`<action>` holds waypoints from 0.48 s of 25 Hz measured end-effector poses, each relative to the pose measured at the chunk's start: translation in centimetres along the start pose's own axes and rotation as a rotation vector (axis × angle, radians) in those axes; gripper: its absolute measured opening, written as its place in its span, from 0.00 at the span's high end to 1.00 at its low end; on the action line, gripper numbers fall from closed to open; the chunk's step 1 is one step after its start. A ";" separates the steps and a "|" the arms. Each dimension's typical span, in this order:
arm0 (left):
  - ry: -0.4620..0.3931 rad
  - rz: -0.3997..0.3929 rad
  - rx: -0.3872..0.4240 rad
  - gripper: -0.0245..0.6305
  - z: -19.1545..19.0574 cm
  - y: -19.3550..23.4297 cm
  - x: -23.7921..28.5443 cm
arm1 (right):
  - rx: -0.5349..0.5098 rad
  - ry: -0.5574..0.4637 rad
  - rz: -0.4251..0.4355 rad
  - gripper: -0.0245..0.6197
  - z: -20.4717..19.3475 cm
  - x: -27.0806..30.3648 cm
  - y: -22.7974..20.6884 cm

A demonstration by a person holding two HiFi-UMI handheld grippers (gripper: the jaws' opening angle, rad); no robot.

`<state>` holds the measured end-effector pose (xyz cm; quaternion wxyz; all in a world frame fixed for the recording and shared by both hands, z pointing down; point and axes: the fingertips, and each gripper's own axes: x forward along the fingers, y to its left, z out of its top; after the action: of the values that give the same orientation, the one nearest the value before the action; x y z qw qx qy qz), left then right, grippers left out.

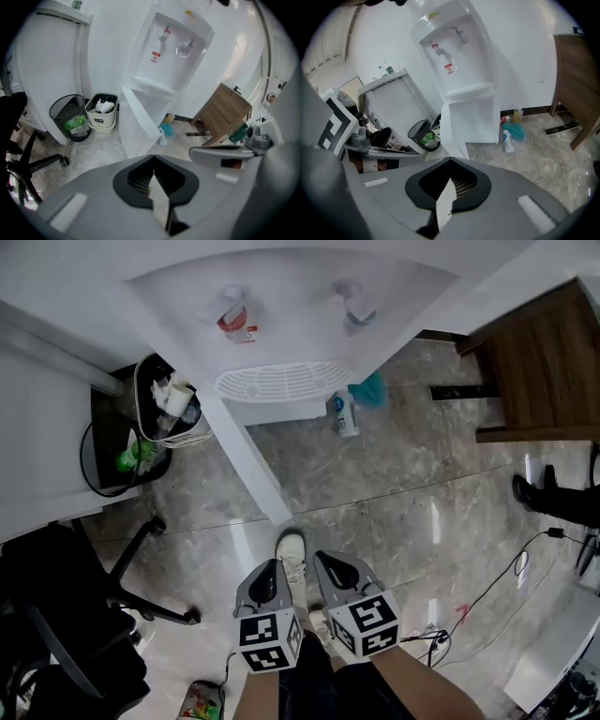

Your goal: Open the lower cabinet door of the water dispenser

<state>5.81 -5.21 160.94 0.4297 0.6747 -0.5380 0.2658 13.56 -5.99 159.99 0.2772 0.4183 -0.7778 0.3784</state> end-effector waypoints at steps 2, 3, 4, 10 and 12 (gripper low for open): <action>0.002 -0.006 0.006 0.95 0.0 -0.9 -1.1 | 0.026 0.002 0.002 0.97 -0.1 -1.5 0.3; 0.004 -0.006 0.012 0.95 0.0 -1.2 -1.5 | 0.042 0.005 0.001 0.97 -0.2 -2.0 0.3; 0.007 -0.006 0.018 0.95 0.0 -1.5 -1.9 | 0.059 0.007 -0.001 0.97 -0.3 -2.4 0.4; 0.009 -0.007 0.020 0.95 -0.2 -2.1 -2.6 | 0.083 0.016 -0.012 0.97 -0.7 -3.2 0.0; 0.009 -0.005 0.021 0.95 -0.2 -2.1 -2.6 | 0.083 0.016 -0.010 0.97 -0.7 -3.2 -0.1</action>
<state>7.11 -3.65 158.31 0.4256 0.6792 -0.5317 0.2734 15.27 -4.02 158.03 0.2677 0.4301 -0.7572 0.4124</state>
